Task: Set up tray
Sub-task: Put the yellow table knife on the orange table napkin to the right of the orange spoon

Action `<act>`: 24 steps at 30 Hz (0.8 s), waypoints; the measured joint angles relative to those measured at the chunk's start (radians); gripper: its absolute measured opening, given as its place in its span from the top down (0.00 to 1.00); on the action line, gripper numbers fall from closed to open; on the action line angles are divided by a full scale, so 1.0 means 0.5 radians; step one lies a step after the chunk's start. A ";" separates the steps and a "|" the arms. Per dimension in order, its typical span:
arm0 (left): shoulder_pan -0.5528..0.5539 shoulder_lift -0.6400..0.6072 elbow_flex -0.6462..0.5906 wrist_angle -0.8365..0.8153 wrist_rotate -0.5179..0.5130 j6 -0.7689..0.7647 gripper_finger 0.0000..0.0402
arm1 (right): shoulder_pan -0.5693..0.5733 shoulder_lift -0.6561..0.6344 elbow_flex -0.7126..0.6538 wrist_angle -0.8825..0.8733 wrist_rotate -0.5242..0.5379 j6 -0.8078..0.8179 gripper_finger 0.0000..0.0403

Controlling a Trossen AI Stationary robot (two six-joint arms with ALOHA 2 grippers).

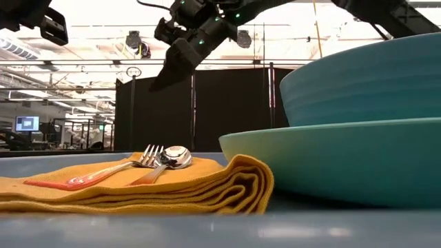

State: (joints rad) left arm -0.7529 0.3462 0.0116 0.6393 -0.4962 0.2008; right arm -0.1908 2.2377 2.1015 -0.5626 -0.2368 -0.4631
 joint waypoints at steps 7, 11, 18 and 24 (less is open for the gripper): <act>-0.001 0.001 -0.001 -0.029 0.011 -0.006 0.91 | 0.000 0.178 0.148 -0.053 0.000 -0.056 0.43; -0.001 0.001 -0.001 -0.029 0.012 -0.008 0.91 | 0.000 0.272 0.263 -0.098 -0.001 -0.057 0.43; -0.001 0.001 -0.001 -0.017 0.015 -0.086 0.91 | 0.011 0.277 0.307 0.023 -0.006 0.103 0.46; -0.001 0.011 -0.001 -0.076 -0.053 -0.345 0.91 | 0.074 0.105 0.239 -0.048 -0.120 0.259 0.53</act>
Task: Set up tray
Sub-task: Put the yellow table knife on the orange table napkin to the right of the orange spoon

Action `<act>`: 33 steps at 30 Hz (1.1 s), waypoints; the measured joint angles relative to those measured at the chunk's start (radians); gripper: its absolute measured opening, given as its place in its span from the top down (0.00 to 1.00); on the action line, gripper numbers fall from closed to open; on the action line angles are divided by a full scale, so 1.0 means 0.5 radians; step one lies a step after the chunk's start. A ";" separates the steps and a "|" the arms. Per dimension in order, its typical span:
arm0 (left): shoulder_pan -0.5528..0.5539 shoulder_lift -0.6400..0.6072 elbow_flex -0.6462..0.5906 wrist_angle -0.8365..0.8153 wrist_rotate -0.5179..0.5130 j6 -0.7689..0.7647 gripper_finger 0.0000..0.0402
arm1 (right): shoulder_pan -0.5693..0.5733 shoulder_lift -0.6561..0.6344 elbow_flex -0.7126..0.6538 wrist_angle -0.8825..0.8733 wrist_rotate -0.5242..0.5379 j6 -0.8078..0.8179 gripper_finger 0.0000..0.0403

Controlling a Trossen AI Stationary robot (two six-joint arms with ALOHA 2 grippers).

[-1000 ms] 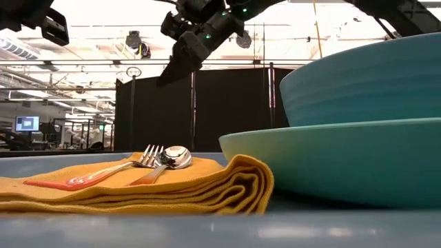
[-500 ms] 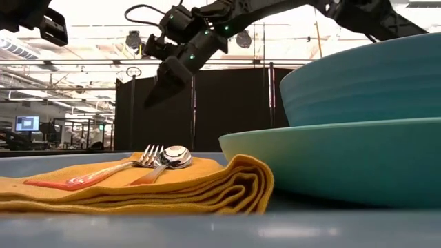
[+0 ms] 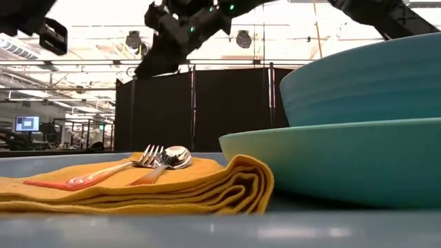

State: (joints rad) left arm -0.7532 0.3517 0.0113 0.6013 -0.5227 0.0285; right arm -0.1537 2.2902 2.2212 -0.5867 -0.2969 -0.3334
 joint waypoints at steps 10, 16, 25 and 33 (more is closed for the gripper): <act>0.180 0.244 0.003 -0.037 -0.967 -0.728 0.94 | 0.214 -0.447 -0.574 0.349 -0.043 0.129 0.57; 0.448 0.355 0.145 -0.544 -0.885 -1.276 0.99 | 0.303 -0.845 -1.188 0.861 0.080 0.302 0.57; 0.937 0.773 0.480 -1.121 -0.410 -1.747 1.00 | 0.392 -1.335 -1.982 1.488 0.292 0.484 0.57; 1.352 1.210 0.919 -1.826 -0.143 -1.919 1.00 | 0.419 -1.549 -2.279 1.665 0.286 0.599 0.58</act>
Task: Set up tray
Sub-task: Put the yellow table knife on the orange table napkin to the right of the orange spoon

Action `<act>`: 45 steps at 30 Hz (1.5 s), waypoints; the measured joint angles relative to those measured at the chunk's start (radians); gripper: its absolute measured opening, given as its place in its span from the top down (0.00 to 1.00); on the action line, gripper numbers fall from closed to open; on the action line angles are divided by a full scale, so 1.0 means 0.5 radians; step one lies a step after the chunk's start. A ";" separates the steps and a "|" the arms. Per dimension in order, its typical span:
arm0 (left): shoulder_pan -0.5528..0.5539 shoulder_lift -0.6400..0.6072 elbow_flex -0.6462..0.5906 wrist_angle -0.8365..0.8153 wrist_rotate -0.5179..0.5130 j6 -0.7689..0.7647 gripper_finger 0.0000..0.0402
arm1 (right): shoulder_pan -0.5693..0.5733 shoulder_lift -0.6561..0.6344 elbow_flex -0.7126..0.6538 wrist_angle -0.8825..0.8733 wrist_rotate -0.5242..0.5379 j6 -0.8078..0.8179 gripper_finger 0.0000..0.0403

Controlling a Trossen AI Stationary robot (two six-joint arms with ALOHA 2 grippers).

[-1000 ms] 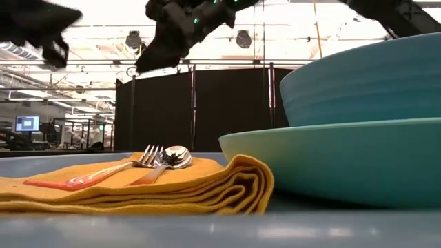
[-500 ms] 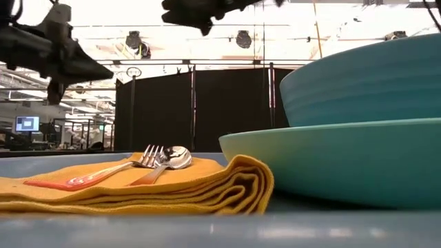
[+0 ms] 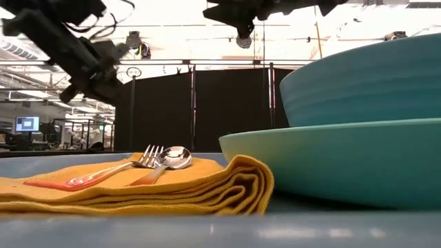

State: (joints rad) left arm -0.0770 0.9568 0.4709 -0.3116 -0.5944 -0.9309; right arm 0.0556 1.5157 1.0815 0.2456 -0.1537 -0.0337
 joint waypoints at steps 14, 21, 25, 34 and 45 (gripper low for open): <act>0.381 0.413 0.191 -0.207 0.456 -0.033 0.59 | 0.166 -0.015 -0.128 0.050 0.054 -0.026 0.58; 0.407 0.500 0.191 -0.358 0.443 -0.092 0.41 | 0.194 -0.016 -0.129 0.039 0.054 -0.041 0.58; 0.438 0.665 0.191 -0.368 0.492 -0.048 0.41 | 0.194 -0.016 -0.130 0.038 0.051 -0.040 0.58; 0.455 0.968 0.193 -0.156 0.558 -0.012 0.41 | 0.194 -0.016 -0.129 0.039 0.053 -0.039 0.58; 0.402 1.017 0.190 -0.058 0.533 -0.027 0.60 | 0.194 -0.016 -0.129 0.023 0.052 -0.016 0.58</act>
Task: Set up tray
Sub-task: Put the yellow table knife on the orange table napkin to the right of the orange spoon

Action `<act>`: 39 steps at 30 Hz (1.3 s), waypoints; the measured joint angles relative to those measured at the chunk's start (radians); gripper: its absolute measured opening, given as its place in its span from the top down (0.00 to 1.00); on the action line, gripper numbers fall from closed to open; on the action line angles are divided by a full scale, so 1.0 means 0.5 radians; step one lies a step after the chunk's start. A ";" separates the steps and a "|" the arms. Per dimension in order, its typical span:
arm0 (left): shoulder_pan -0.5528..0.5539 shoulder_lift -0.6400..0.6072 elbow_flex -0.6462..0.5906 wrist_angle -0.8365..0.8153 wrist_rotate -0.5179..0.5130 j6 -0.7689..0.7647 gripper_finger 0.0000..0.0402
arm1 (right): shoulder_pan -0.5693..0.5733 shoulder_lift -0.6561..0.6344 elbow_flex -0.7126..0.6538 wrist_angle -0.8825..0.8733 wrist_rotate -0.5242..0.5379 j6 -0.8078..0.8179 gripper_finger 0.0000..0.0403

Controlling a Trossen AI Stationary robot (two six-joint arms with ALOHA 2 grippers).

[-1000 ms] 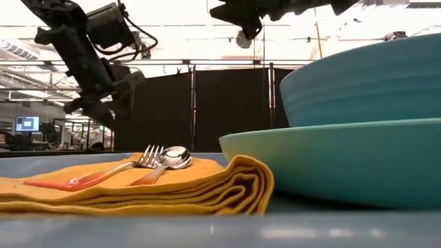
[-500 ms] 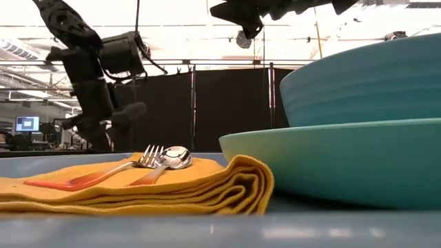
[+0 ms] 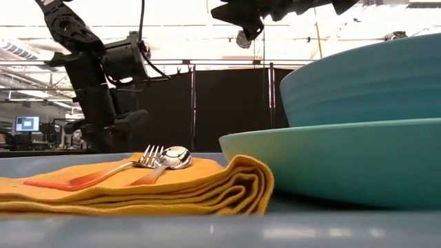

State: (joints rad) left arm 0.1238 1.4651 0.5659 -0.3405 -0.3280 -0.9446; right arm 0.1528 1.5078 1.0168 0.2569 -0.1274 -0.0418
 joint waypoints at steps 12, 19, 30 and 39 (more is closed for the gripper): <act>-0.001 0.013 -0.006 0.319 0.111 0.225 0.85 | 0.000 0.000 0.000 -0.005 -0.004 0.002 0.58; 0.098 0.124 -0.006 0.627 0.258 0.461 0.83 | 0.000 0.000 0.000 -0.015 -0.006 0.013 0.58; 0.122 0.630 0.344 0.777 0.441 1.007 0.82 | 0.001 0.000 0.002 -0.048 -0.007 0.018 0.58; 0.126 0.769 0.831 0.316 0.566 1.362 0.82 | 0.002 0.000 0.002 -0.090 -0.008 0.054 0.58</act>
State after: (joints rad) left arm 0.1868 1.8497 0.9812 -0.1825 -0.0451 -0.2638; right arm 0.1539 1.5078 1.0176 0.2117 -0.1314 -0.0147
